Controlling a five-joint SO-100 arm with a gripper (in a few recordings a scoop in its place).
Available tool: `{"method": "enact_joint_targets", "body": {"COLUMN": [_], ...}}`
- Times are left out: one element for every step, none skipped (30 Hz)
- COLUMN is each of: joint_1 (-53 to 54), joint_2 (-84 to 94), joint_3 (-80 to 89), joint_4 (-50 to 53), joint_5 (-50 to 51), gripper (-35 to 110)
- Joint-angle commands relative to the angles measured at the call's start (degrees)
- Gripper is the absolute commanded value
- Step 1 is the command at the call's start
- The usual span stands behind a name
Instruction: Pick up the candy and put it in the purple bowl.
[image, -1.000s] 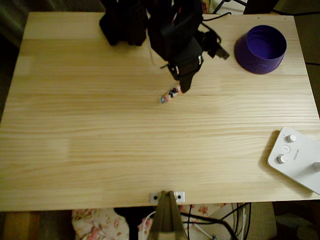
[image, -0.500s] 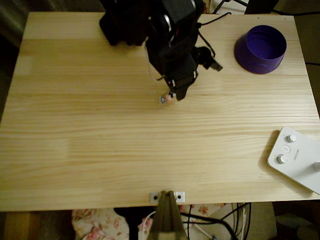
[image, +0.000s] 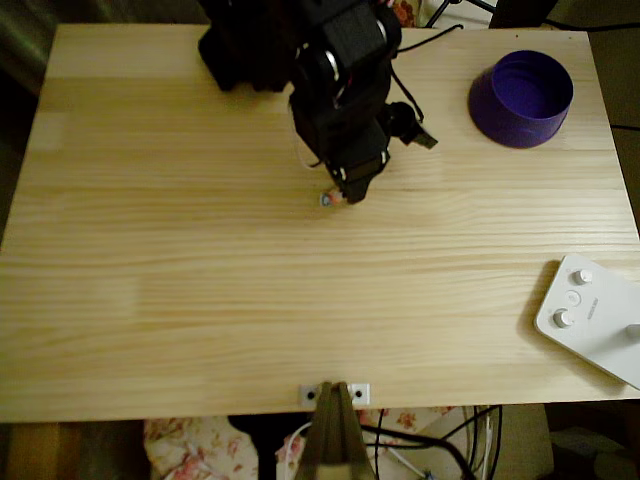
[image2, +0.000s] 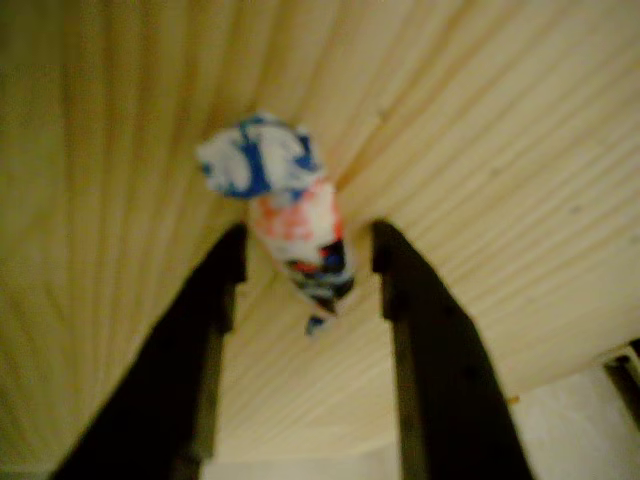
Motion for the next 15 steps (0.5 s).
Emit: {"method": "enact_joint_targets", "body": {"joint_1": [0.4, 0.2, 0.1, 0.0, 0.0, 0.0, 0.2, 0.4, 0.6, 0.9, 1.1, 1.2, 1.3, 1.4, 1.4], "joint_2": [0.9, 0.8, 0.8, 0.8, 0.8, 0.8, 0.9, 1.0, 1.0, 1.1, 1.1, 1.1, 1.1, 1.3, 1.4], "joint_3": [0.8, 0.9, 1.0, 1.1, 1.1, 1.1, 1.1, 1.1, 1.1, 1.1, 1.1, 1.1, 1.1, 1.2, 1.3], "joint_4": [-0.7, -0.7, -0.7, -0.7, -0.7, -0.8, -0.9, -1.0, -1.1, -1.2, -1.4, -1.6, -1.8, -2.0, -2.3], "joint_5": [-1.0, -0.9, -0.8, -0.7, -0.7, -0.7, -0.7, -0.8, -1.0, -1.2, -1.5, -1.7, -1.7, -1.6, -1.6], "gripper": [17, 17, 17, 17, 16, 16, 16, 16, 15, 15, 14, 14, 14, 14, 13]}}
